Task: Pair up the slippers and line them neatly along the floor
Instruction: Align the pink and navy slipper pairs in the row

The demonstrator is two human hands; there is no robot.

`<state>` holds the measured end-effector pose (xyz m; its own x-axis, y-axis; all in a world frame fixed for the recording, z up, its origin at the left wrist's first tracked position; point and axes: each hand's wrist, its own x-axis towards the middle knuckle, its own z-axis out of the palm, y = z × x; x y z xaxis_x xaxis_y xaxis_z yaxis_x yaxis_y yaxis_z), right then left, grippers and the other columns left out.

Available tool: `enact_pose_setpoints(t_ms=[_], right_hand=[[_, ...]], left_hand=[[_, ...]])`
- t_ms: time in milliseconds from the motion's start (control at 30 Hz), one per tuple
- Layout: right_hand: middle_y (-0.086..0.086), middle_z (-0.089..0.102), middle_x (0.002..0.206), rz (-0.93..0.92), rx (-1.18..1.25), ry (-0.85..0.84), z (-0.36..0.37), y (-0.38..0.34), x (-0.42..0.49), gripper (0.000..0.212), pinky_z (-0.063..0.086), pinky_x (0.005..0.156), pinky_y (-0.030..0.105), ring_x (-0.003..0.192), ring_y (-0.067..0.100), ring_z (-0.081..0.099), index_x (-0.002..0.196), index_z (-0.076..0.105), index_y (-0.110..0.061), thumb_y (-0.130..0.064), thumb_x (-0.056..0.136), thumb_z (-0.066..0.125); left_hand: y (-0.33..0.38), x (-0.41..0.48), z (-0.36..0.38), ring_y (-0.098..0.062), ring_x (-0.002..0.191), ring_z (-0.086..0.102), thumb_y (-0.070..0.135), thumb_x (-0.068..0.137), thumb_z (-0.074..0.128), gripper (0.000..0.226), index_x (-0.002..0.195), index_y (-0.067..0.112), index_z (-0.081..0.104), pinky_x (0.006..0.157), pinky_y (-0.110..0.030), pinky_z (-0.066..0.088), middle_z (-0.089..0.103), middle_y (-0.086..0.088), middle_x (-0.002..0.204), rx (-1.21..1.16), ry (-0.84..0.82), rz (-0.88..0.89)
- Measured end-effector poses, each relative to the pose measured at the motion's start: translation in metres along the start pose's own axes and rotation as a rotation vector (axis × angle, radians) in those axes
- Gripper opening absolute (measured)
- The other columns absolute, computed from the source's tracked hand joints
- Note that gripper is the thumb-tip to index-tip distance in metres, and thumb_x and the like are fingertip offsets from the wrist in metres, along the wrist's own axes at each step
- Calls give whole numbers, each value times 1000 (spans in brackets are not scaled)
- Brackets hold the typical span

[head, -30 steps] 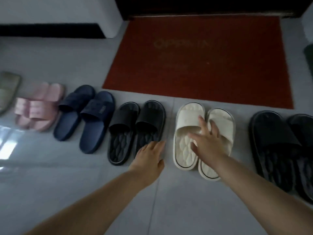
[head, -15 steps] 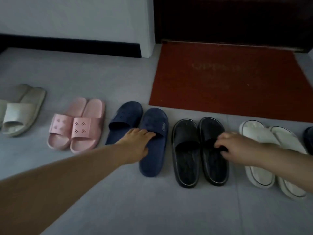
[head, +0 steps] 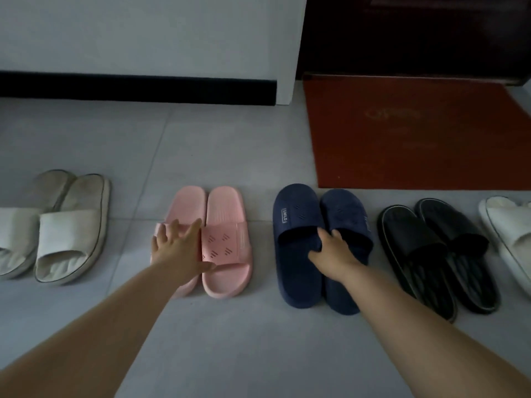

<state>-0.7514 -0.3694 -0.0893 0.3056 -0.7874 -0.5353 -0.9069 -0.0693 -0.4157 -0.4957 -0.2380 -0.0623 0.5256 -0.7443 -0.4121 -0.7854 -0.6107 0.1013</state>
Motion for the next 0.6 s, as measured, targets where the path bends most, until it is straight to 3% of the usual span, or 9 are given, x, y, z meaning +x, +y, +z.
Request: enact_pose_setpoints(t_ms=[133,300,400,467,600], right_hand=[[11,21,152,77,-67,24,-3,11,-14,65,35,109,44,134,33,34,147,18,-22,-26,90,49],[7,10,158,166,-252,-167,-15,5,-37,70,31,112,40,140,30,27,149,9,-24,-25,91,48],[12,42,144,192,-506,-252,-14,-19,-57,49,42,102,37,125,31,46,137,38,-13,-25,90,46],[12,55,128,144,-577,-253,-8,-39,-68,36,45,90,36,114,31,54,122,51,-11,-26,89,45],[13,57,121,-146,-535,-316,-4,-76,-67,29,45,83,35,107,31,55,114,56,-8,-21,90,45]], left_hand=[[-8,10,12,-30,144,6,65,65,66,99,145,38,14,118,-50,1,20,-7,151,42,59,213],[-9,20,11,-32,132,25,66,66,64,102,146,36,7,115,-54,4,29,-7,137,153,58,344],[-7,19,7,-32,131,26,61,69,66,101,146,31,8,116,-55,6,29,-9,136,176,50,353],[-6,17,6,-32,131,27,60,69,66,101,146,28,9,117,-53,9,30,-8,137,183,56,341],[-3,11,10,-31,143,9,58,71,66,107,148,22,1,118,-51,0,16,-8,152,86,56,256]])
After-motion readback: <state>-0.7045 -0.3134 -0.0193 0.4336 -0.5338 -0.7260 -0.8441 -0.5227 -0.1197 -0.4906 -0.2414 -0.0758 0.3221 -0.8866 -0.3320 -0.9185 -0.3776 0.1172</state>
